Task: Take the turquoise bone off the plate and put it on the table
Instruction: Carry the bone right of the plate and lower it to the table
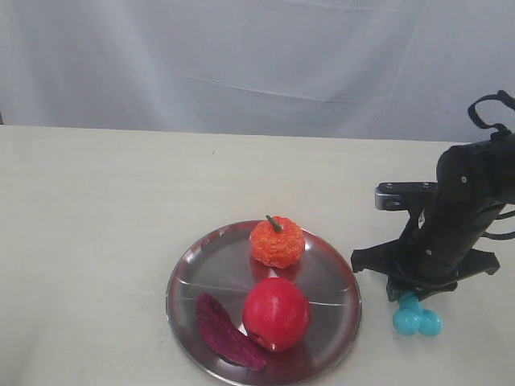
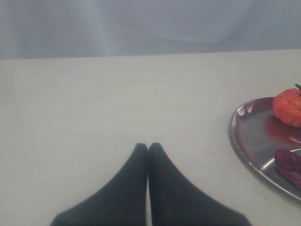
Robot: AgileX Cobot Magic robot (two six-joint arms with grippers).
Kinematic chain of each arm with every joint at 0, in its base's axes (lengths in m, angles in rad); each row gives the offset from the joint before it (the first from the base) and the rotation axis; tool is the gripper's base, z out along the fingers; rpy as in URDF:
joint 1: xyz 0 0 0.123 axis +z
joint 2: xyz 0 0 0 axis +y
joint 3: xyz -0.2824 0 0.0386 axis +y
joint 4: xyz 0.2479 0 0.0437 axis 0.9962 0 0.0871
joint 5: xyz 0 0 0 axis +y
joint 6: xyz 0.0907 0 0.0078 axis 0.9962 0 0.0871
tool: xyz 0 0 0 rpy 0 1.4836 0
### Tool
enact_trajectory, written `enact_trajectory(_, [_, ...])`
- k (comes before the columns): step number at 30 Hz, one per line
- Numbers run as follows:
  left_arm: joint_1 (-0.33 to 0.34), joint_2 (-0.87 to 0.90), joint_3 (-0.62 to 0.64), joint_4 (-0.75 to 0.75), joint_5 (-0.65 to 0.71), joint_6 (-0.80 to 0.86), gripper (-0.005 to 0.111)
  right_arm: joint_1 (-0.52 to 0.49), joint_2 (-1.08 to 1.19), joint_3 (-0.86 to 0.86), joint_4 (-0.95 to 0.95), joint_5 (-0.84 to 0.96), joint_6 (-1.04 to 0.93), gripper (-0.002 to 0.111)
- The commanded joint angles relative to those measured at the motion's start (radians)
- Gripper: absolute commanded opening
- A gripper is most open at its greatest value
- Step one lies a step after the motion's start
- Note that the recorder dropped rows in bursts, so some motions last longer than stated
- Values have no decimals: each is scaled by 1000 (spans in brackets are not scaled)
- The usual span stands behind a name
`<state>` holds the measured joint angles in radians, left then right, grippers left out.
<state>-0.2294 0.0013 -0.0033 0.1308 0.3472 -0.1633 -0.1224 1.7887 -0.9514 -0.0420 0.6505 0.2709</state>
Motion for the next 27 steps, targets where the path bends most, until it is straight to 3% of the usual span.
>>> enact_trajectory(1, [-2, -1, 3, 1, -1, -2, 0, -4, 5, 10, -1, -33, 7, -1])
enact_trajectory(27, [-2, -1, 3, 1, -1, 1, 0, -4, 40, 10, -8, -51, 9, 0])
